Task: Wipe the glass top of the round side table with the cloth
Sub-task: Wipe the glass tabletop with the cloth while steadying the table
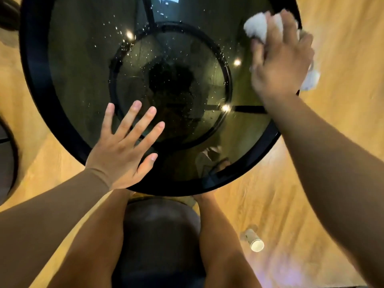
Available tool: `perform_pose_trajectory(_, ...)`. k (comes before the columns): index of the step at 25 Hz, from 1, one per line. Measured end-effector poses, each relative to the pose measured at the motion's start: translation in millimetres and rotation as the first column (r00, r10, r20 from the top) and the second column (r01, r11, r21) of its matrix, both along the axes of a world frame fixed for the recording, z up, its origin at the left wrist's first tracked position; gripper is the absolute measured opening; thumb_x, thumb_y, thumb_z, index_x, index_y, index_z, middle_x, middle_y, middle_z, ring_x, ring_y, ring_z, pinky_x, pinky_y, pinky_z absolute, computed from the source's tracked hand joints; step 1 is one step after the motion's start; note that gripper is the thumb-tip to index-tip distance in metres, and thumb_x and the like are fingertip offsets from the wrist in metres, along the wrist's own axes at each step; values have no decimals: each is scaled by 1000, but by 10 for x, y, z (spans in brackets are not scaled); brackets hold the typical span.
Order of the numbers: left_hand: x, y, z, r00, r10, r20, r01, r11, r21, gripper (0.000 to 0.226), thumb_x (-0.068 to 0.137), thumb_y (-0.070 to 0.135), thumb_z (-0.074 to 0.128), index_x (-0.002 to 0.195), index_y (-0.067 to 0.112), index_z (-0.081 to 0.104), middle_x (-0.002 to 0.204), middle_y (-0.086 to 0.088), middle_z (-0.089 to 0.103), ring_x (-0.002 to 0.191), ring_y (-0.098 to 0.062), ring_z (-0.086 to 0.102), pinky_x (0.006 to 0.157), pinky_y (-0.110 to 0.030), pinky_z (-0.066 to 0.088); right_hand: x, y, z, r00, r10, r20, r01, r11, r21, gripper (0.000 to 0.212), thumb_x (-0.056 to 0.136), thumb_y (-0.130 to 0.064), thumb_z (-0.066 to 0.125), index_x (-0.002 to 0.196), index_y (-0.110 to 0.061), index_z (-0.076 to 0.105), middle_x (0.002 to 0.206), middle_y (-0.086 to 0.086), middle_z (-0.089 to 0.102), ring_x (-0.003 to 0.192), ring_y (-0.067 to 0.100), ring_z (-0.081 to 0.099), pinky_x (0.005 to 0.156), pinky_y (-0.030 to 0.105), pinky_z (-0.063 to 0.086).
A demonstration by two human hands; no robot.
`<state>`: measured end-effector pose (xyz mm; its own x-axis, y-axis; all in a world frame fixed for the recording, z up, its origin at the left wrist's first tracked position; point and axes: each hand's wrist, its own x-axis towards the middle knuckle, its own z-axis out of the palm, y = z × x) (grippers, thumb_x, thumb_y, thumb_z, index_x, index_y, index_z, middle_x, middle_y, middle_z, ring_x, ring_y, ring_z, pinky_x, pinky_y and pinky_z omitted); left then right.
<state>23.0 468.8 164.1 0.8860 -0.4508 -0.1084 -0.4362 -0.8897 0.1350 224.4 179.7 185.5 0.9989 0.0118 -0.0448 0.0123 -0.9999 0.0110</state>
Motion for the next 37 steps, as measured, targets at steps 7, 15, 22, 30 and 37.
perform_pose_trajectory(7,1,7,-18,1000,2,-24,-2,1000,-14,68,93,45,42,153,15,30,162,-17,22,150,-41,15,114,-71,9,-2643,673,176,861,490,-136,-456,862,223,43,90,-33,57,133,-28,58,144,-2,45,111,31,47,88,44,42)
perform_pose_trajectory(15,1,6,-24,999,4,-42,-5,1000,-27,70,92,44,46,154,15,28,163,-16,20,151,-40,12,114,-71,10,-1158,247,-52,888,449,98,-459,875,152,40,87,-25,52,124,-26,67,129,14,57,108,42,51,85,45,35)
perform_pose_trajectory(22,-5,-2,-14,999,-5,-40,4,1000,-24,70,92,43,48,153,14,32,162,-17,21,150,-41,15,113,-72,12,448,-319,-140,986,-61,152,46,994,98,41,88,-37,41,125,-32,58,128,3,46,119,30,48,84,35,43)
perform_pose_trajectory(30,-10,-29,-67,995,4,101,1,999,-51,64,93,46,43,148,15,43,159,-15,31,148,-39,23,112,-74,10,394,-340,-198,962,-120,245,63,971,231,52,92,-59,39,121,-21,57,126,9,57,117,33,50,91,37,38)
perform_pose_trajectory(37,-177,-49,108,958,219,188,-224,974,11,62,98,50,31,148,13,41,159,-16,30,150,-34,22,114,-71,5,-1063,-18,-161,992,-25,127,0,982,188,59,89,-53,21,128,-26,57,144,6,47,116,37,52,100,40,29)
